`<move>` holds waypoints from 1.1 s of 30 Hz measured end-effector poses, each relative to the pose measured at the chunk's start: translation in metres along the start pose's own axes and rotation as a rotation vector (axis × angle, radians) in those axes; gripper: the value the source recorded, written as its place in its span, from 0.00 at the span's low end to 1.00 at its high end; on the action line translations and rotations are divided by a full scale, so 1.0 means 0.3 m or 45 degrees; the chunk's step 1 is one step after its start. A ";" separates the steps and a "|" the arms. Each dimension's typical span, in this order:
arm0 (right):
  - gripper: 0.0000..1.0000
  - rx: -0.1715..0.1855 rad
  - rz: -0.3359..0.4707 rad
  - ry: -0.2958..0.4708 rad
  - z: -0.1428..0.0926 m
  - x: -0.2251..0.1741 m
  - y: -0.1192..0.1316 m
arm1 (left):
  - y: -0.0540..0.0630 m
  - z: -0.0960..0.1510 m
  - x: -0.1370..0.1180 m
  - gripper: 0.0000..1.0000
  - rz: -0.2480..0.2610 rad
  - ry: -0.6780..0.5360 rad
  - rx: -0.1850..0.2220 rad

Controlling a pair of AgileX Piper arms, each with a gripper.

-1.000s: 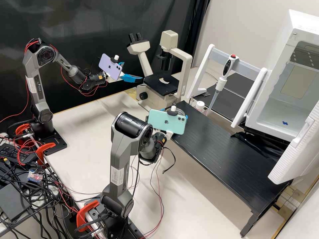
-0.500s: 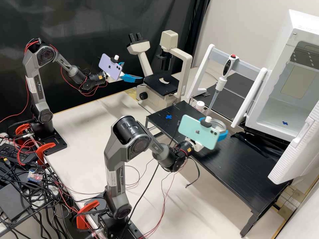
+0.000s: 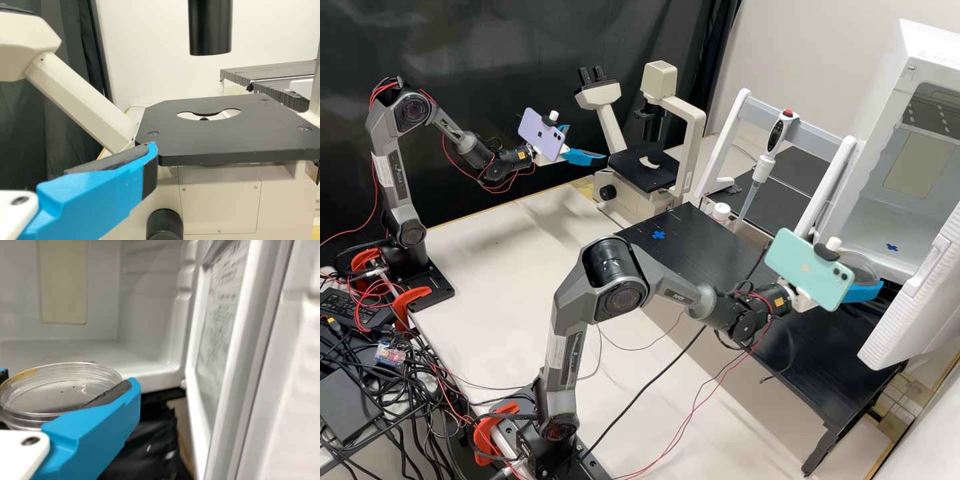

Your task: Move the petri dish to the incubator

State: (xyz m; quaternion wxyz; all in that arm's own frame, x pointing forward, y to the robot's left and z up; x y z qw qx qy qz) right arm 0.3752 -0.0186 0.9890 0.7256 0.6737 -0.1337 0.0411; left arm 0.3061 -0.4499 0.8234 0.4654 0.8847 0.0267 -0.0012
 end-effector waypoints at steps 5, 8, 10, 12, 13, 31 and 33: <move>0.00 0.026 0.039 -0.028 -0.024 0.115 0.041 | 0.000 0.000 0.000 1.00 0.000 0.000 0.000; 0.00 0.009 0.027 -0.032 -0.046 0.183 0.039 | 0.000 0.000 0.000 1.00 0.000 0.000 0.000; 0.00 0.010 0.017 -0.032 -0.060 0.226 0.033 | 0.000 0.000 0.000 1.00 0.000 0.000 0.000; 0.00 0.015 -0.003 -0.045 -0.071 0.276 0.018 | 0.000 0.000 0.000 1.00 0.000 0.000 0.000; 0.00 0.013 -0.010 -0.047 -0.075 0.289 0.013 | 0.000 0.000 0.000 1.00 0.000 0.000 0.000; 0.00 0.057 -0.143 -0.130 -0.084 0.529 -0.153 | 0.000 0.000 0.000 1.00 0.000 0.000 0.000; 0.00 0.046 -0.144 -0.122 -0.089 0.533 -0.161 | 0.000 0.000 0.000 1.00 0.000 0.000 0.000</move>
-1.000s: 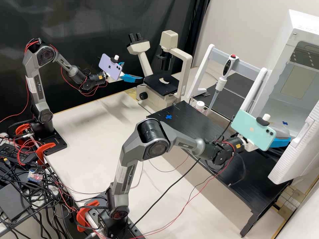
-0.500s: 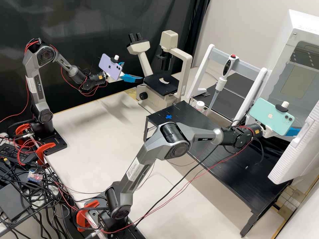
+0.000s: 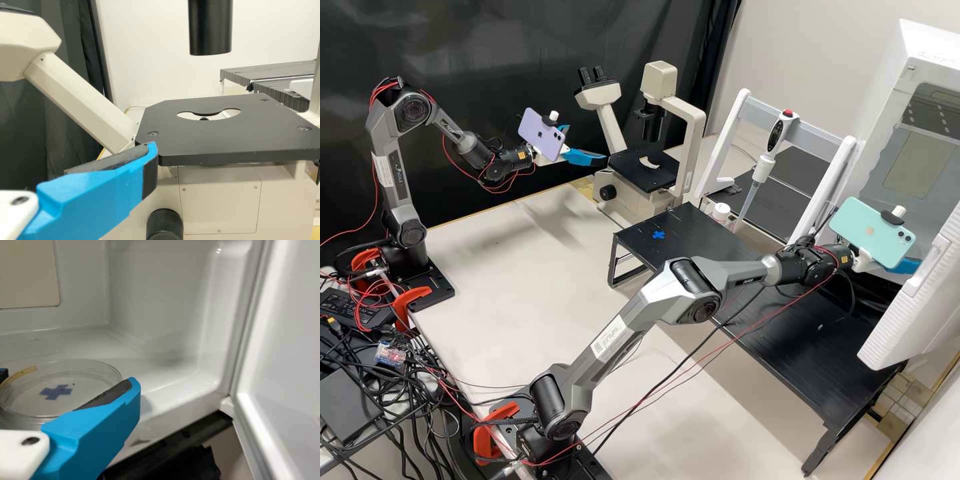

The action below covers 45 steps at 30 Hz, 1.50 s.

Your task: Move the petri dish to the incubator

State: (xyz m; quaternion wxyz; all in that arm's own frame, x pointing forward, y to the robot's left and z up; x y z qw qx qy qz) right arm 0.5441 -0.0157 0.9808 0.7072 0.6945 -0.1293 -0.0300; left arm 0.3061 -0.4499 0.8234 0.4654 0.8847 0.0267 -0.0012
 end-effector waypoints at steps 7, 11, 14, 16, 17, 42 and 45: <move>0.00 0.000 -0.003 -0.001 -0.003 0.013 -0.027 | 0.000 0.000 0.000 1.00 0.000 0.000 0.000; 1.00 -0.012 0.013 -0.013 0.010 0.019 -0.034 | 0.000 0.000 0.000 1.00 0.000 0.000 0.000; 1.00 -0.014 0.036 -0.027 0.015 0.021 -0.034 | 0.000 0.000 0.000 1.00 0.000 0.000 0.000; 1.00 -0.040 0.049 -0.036 0.017 0.021 -0.031 | 0.000 0.000 0.000 1.00 0.000 0.000 0.000; 1.00 -0.044 0.049 -0.044 0.016 0.021 -0.033 | 0.000 0.000 0.000 1.00 0.000 0.000 0.000; 1.00 -0.107 0.093 -0.017 0.042 -0.099 -0.025 | 0.000 0.000 0.000 1.00 0.000 0.000 0.000; 1.00 -0.106 0.101 -0.012 0.049 -0.142 -0.003 | 0.000 0.000 0.000 1.00 0.000 0.000 0.000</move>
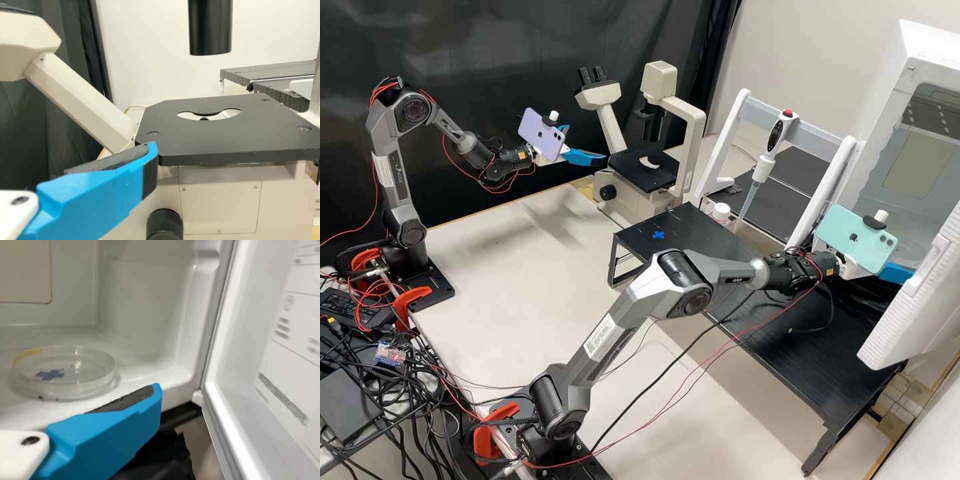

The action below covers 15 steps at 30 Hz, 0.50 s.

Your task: Move the petri dish to the incubator

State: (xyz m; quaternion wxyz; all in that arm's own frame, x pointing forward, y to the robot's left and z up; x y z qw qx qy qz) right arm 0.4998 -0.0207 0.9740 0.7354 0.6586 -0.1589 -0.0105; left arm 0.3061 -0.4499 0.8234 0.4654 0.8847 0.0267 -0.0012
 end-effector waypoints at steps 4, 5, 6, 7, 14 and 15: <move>1.00 -0.016 0.007 -0.001 0.024 -0.056 0.018 | 0.000 0.000 0.000 1.00 0.000 0.000 0.000; 1.00 -0.019 0.014 -0.002 0.032 -0.077 0.027 | 0.000 0.000 0.000 1.00 0.000 0.000 0.000; 1.00 -0.017 0.018 -0.003 0.038 -0.091 0.031 | 0.000 0.000 0.000 1.00 0.000 0.000 0.000; 1.00 -0.017 0.033 0.000 0.044 -0.114 0.041 | 0.000 0.000 0.000 1.00 0.000 0.000 0.000; 1.00 0.026 0.139 0.050 0.067 -0.275 0.091 | 0.000 0.000 0.000 1.00 0.000 0.000 0.000; 1.00 0.039 0.166 0.075 0.064 -0.316 0.100 | 0.000 0.000 0.000 1.00 0.000 0.000 0.000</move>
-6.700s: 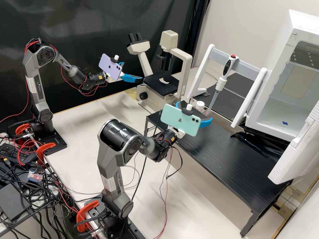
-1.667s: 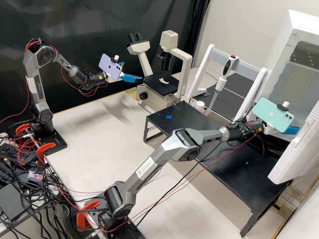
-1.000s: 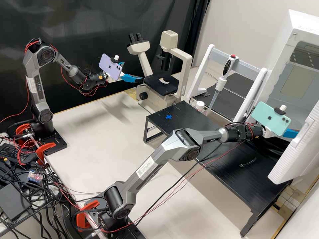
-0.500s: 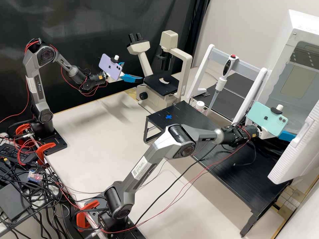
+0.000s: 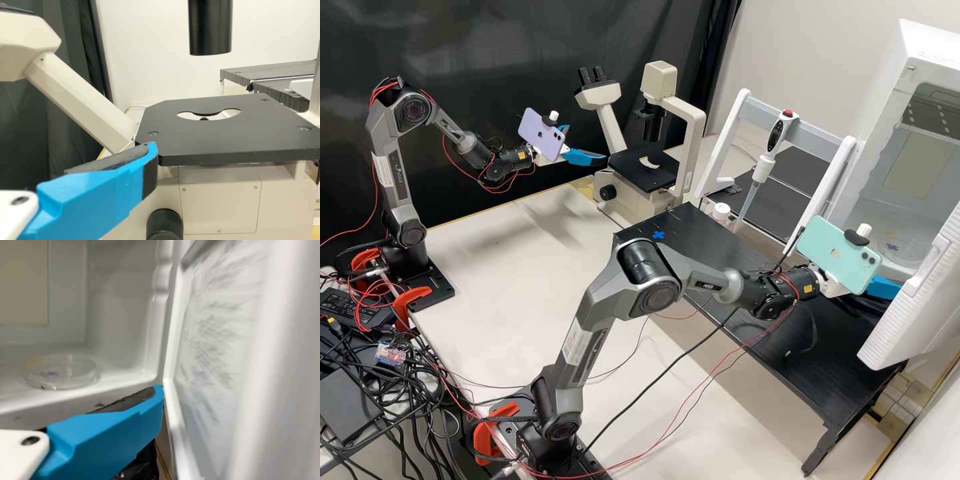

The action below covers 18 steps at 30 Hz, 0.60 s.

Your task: Move the petri dish to the incubator

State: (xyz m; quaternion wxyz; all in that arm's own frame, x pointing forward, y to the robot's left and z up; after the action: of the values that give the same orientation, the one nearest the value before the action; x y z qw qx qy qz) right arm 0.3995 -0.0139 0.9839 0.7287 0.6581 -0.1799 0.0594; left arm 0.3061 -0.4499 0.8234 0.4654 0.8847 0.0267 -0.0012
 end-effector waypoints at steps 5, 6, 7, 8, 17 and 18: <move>1.00 0.038 0.091 0.158 -0.041 -0.182 0.041 | 0.000 0.000 0.000 1.00 0.000 0.000 0.000; 1.00 0.050 0.111 0.197 -0.056 -0.218 0.053 | 0.000 0.000 0.000 1.00 0.000 0.000 0.000; 1.00 0.051 0.122 0.229 -0.061 -0.256 0.052 | 0.000 0.000 0.000 1.00 0.000 0.000 0.000; 1.00 0.057 0.144 0.275 -0.077 -0.300 0.063 | 0.000 0.000 0.000 1.00 0.000 0.000 0.000; 1.00 0.116 0.173 0.516 -0.158 -0.605 0.018 | 0.000 0.000 0.000 1.00 0.000 0.000 0.000; 1.00 0.123 0.155 0.528 -0.160 -0.635 0.004 | 0.000 0.000 0.000 1.00 0.000 0.000 0.000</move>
State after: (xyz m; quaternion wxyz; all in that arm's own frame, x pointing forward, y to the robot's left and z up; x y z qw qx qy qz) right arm 0.2310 0.0620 0.9168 0.7127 0.6541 -0.0626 0.2457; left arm 0.3061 -0.4499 0.8234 0.4654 0.8847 0.0267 -0.0012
